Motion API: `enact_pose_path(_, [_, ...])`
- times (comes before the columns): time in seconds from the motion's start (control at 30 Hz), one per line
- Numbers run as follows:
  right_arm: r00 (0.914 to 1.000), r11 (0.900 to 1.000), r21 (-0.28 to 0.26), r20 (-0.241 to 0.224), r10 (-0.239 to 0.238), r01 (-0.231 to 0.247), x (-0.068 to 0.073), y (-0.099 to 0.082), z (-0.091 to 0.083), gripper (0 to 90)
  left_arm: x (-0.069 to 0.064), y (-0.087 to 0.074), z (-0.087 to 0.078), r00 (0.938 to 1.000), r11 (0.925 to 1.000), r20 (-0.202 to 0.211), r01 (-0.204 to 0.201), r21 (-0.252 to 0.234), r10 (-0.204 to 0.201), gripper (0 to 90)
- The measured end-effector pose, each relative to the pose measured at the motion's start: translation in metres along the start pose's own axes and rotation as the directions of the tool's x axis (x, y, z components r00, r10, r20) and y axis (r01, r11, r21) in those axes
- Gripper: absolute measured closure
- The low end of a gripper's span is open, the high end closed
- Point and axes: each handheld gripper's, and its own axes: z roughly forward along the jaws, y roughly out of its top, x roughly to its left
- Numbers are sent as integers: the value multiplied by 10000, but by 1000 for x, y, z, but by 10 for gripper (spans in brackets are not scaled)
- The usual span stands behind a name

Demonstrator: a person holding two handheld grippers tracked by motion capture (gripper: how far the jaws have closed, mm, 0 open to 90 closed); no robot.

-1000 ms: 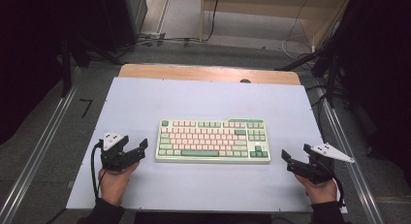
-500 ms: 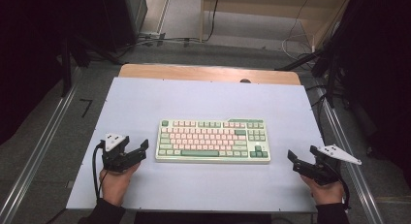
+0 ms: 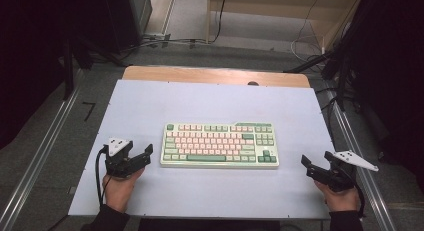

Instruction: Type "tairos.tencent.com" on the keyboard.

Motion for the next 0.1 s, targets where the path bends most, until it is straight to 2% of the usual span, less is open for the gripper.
enact_pose_path(0.1, [10000, 10000, 15, 37, 23, -24, -1, 0, 2, 116, 0, -1, 1, 9999, 10000, -162, -51, 28, 52, 283])
